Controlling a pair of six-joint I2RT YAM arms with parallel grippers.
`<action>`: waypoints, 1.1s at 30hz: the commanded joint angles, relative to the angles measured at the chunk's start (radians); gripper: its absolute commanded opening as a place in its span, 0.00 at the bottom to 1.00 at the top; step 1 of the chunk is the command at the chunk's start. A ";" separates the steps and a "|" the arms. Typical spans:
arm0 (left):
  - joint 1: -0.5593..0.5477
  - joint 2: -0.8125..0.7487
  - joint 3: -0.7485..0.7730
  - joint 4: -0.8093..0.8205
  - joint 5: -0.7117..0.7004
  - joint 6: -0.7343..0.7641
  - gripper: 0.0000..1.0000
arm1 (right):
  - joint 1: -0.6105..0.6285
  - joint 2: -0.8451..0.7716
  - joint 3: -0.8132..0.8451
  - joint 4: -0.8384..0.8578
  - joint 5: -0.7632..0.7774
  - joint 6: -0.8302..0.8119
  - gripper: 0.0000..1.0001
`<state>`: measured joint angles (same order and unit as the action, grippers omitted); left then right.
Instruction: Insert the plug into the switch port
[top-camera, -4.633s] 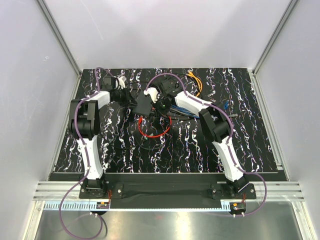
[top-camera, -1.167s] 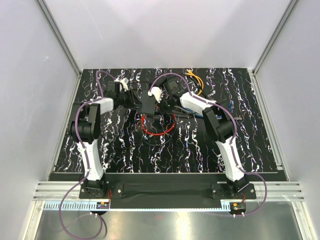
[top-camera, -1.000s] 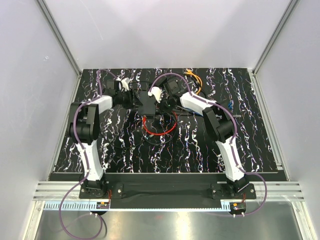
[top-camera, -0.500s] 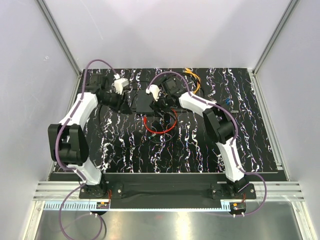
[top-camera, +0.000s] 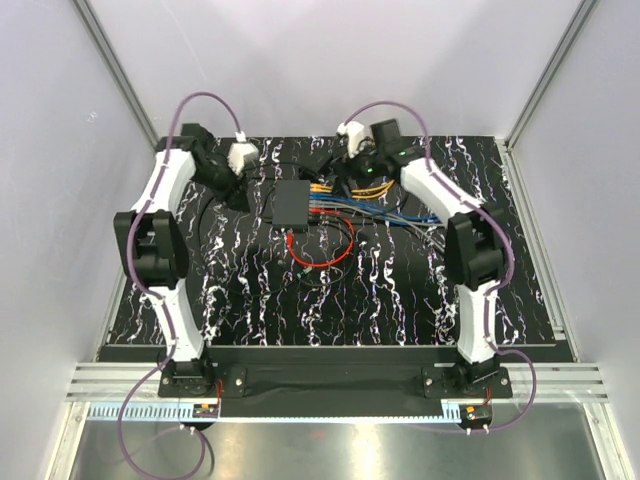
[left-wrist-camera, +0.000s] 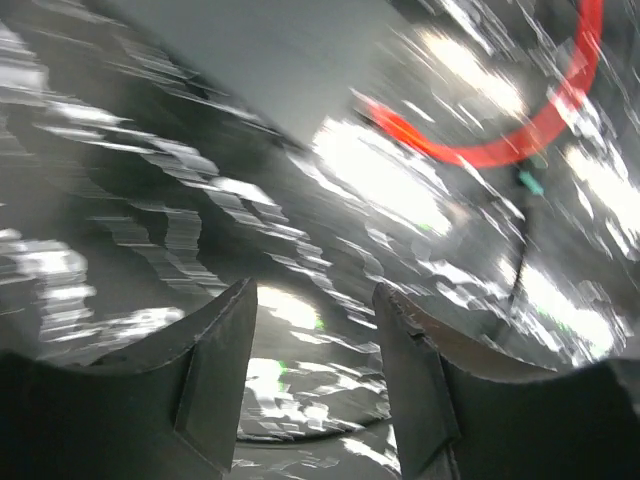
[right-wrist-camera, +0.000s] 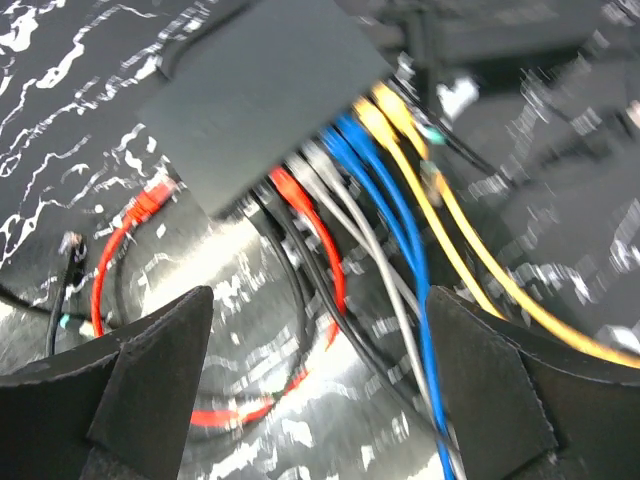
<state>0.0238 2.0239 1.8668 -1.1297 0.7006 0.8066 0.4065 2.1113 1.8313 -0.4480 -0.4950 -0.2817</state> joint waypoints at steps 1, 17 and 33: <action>-0.088 -0.126 -0.173 -0.164 0.016 0.242 0.54 | -0.023 -0.102 -0.018 -0.089 -0.040 0.022 0.92; -0.502 -0.363 -0.770 0.171 -0.346 0.129 0.51 | -0.117 -0.310 -0.257 -0.129 -0.102 0.116 0.91; -0.613 -0.229 -0.840 0.303 -0.608 0.069 0.26 | -0.155 -0.343 -0.276 -0.144 -0.119 0.127 0.90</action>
<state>-0.5655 1.7634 1.0843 -0.8440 0.1719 0.8707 0.2550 1.8297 1.5547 -0.5907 -0.5858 -0.1692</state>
